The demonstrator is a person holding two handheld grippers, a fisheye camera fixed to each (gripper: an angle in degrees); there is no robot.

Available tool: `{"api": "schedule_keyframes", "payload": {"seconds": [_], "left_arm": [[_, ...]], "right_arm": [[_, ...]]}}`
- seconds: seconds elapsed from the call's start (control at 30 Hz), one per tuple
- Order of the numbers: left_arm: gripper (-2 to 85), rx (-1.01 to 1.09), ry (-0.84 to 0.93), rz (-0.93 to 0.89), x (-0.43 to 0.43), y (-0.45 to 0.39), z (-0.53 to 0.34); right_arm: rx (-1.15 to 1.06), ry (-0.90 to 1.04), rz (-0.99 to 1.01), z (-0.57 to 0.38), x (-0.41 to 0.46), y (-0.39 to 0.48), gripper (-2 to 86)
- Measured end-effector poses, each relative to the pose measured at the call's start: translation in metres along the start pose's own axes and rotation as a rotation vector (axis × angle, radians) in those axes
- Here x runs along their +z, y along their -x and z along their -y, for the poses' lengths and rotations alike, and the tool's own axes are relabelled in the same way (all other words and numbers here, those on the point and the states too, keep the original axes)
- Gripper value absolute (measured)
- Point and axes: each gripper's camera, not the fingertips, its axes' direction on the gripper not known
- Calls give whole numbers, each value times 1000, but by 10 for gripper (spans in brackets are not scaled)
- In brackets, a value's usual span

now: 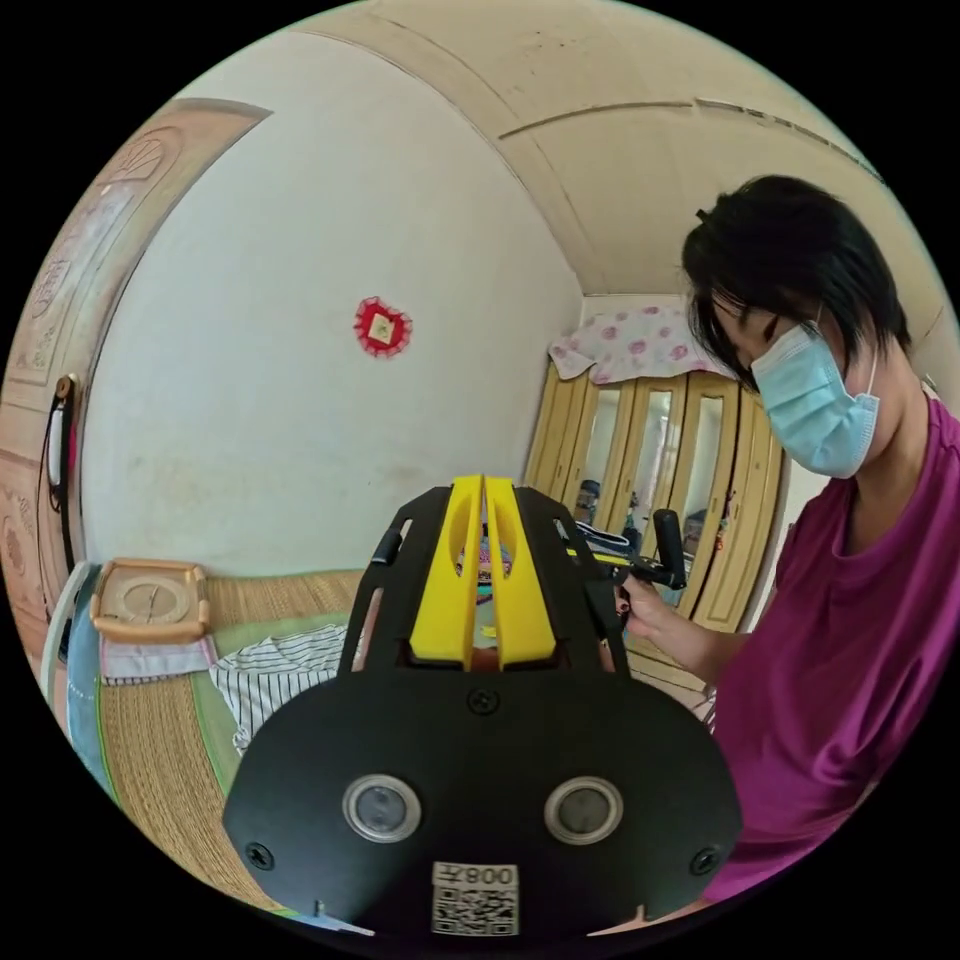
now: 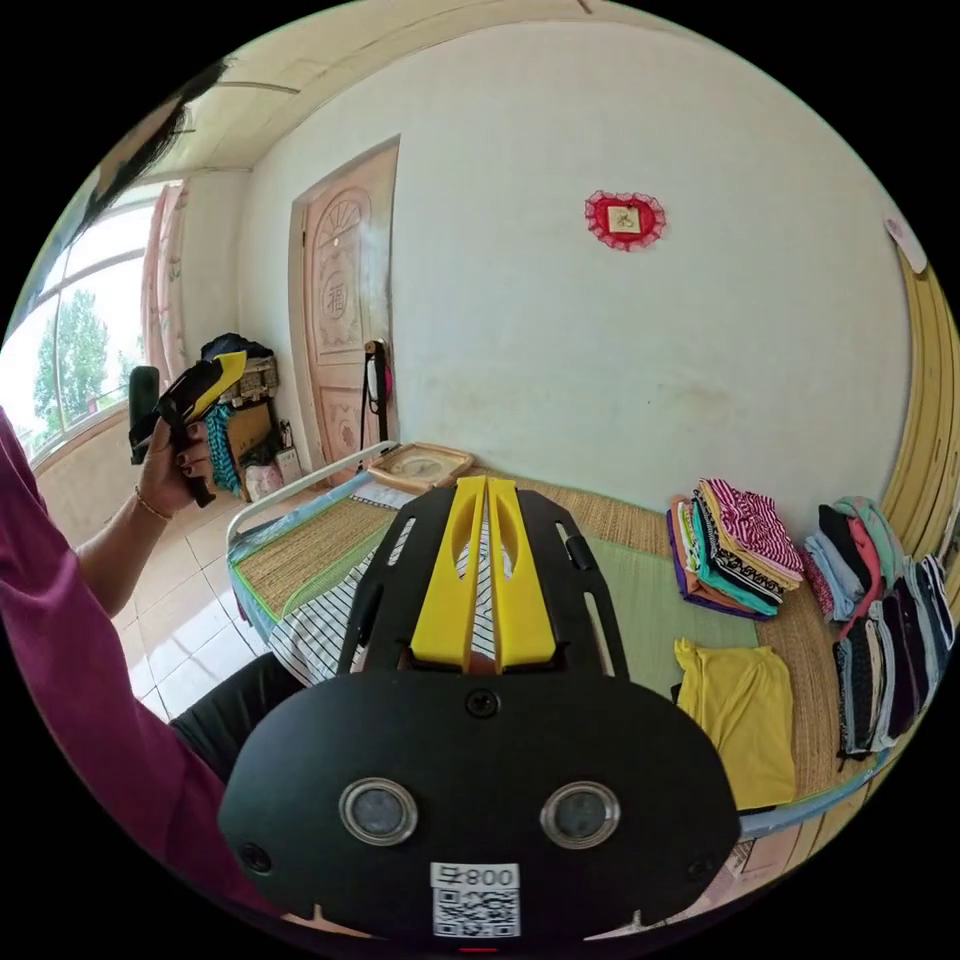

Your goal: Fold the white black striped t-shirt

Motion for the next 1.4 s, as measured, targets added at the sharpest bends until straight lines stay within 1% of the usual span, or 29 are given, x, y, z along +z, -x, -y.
{"api": "schedule_keyframes", "payload": {"seconds": [0.07,0.13,0.23,0.3,0.33,0.37,0.4,0.43,0.5,0.6,0.7,0.73,0.8,0.87,1.03,1.1,1.23,1.4], "left_arm": [[5,42,25,-15,-11,-19,2],[8,59,93,25,-19,-30,-4],[16,12,234,172,-33,-26,-34],[24,-113,392,309,-44,0,-81],[27,-165,435,341,-48,9,-96],[32,-284,515,384,-57,30,-129],[39,-396,600,398,-66,50,-163],[43,-465,632,402,-72,59,-181],[57,-687,739,408,-92,88,-244],[72,-849,774,452,-116,107,-290],[83,-952,774,451,-129,125,-312],[84,-954,780,458,-130,128,-314],[87,-939,848,477,-127,137,-319],[86,-938,885,459,-124,143,-324],[58,-935,918,456,-129,148,-332],[36,-951,903,405,-137,148,-337],[20,-975,845,371,-154,143,-339],[12,-993,723,330,-185,134,-330]], "right_arm": [[22,28,24,-10,-9,1,3],[51,69,74,-29,-14,-5,5],[109,161,88,-62,-4,-20,11],[162,221,100,-86,7,-34,21],[206,264,117,-103,15,-46,29],[228,282,128,-111,18,-52,33],[270,308,148,-127,24,-63,41],[314,338,155,-142,31,-74,49],[363,372,176,-160,39,-88,58],[402,457,162,-181,59,-106,71],[437,514,146,-199,78,-120,77],[457,534,141,-206,86,-125,79],[492,561,154,-217,99,-133,81],[529,584,162,-228,111,-140,82],[603,654,176,-258,140,-156,82],[624,673,177,-267,148,-160,81],[677,690,191,-283,165,-172,81],[694,721,197,-297,185,-178,82]]}}
